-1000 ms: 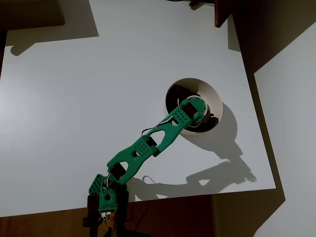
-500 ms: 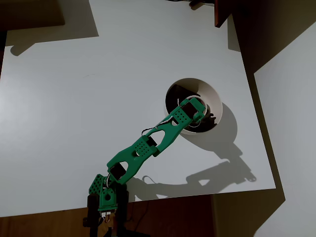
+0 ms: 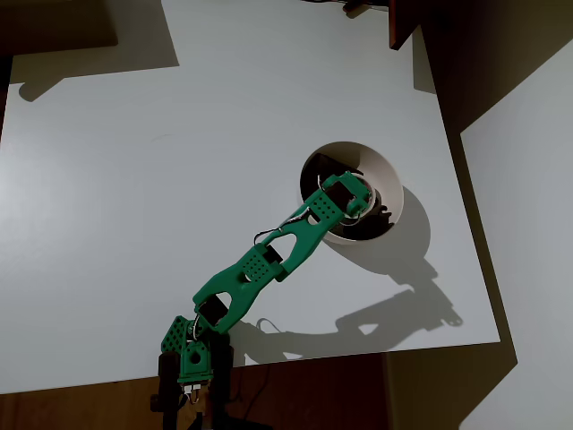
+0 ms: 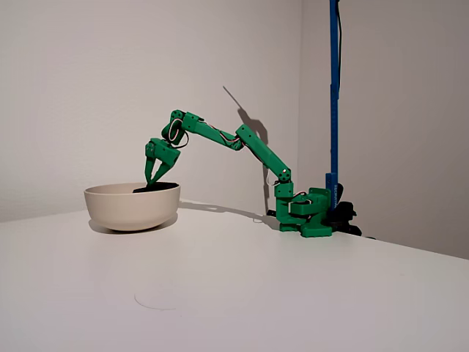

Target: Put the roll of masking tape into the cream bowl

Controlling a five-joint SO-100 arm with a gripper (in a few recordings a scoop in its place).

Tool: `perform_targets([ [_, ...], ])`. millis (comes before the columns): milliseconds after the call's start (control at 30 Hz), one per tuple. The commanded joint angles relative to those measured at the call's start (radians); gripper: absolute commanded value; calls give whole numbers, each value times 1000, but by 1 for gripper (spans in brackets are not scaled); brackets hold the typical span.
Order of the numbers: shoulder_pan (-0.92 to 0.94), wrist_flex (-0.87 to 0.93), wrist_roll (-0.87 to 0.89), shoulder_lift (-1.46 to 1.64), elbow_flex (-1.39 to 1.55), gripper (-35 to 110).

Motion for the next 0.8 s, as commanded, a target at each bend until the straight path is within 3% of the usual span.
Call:
perform_targets([
  [0, -29, -17, 35, 242, -41, -8],
  [533, -225, 106, 44, 525, -41, -8],
  [767, -399, 250, 6, 649, -40, -8],
])
